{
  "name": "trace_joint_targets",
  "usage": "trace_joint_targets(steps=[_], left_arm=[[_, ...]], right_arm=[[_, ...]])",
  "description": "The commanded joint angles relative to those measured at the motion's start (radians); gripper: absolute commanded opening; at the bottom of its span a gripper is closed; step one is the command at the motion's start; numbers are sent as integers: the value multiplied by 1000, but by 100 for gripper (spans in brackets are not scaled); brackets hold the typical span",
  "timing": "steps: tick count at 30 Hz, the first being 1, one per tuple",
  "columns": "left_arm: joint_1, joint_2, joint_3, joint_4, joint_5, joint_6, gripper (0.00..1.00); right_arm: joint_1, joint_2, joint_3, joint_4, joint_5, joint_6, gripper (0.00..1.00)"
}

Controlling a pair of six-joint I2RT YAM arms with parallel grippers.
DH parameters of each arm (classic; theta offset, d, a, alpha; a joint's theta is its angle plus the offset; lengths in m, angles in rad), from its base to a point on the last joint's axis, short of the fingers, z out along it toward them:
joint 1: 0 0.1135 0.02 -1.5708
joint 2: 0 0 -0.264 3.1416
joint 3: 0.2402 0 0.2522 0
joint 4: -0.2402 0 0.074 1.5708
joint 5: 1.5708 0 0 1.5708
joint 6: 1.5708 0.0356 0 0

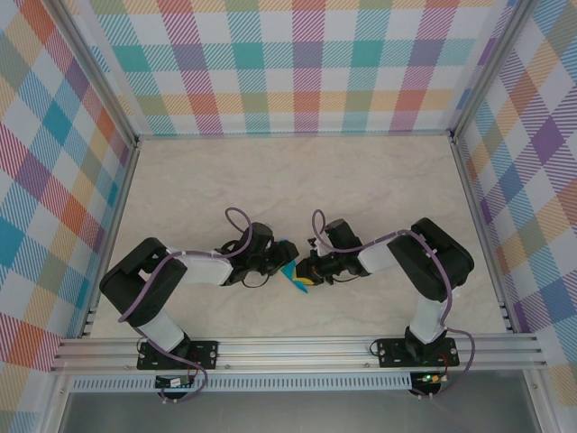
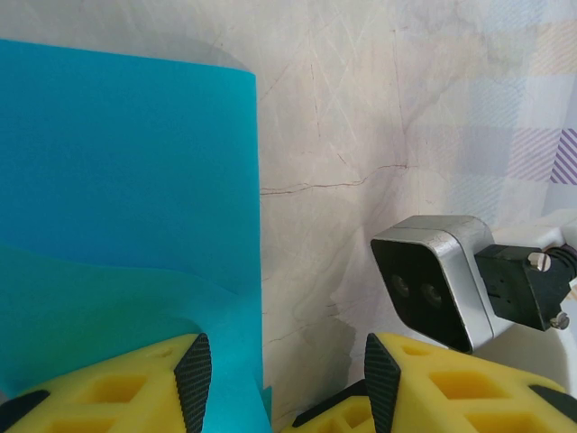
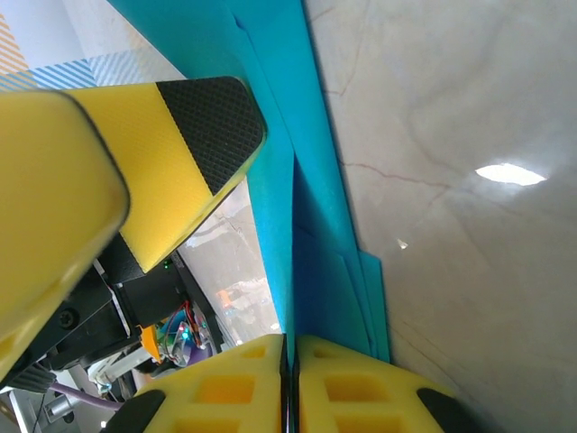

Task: Fold a paper plane with a square sheet of paper (pick it up from the middle)
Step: Fold the wing for the fifth time at the center of the table.

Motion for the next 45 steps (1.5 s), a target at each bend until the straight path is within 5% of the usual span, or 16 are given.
trace_joint_targets(steps=[1,23,36,45], left_arm=[[-12,44,-16,-49,-44,4,51],[-12,24,-10,-57,-35,6,51],[-12,23,-8,-64,-36,1,51],[-12,29,-10,-65,-35,-12,51]], right_arm=[[2,12,-2,-121,136,-38,13],[24,-139,32,-308,206,-102,22],[72,-98,42,-341,144,-176,13],[129,-120,55,-457,252,-233,11]])
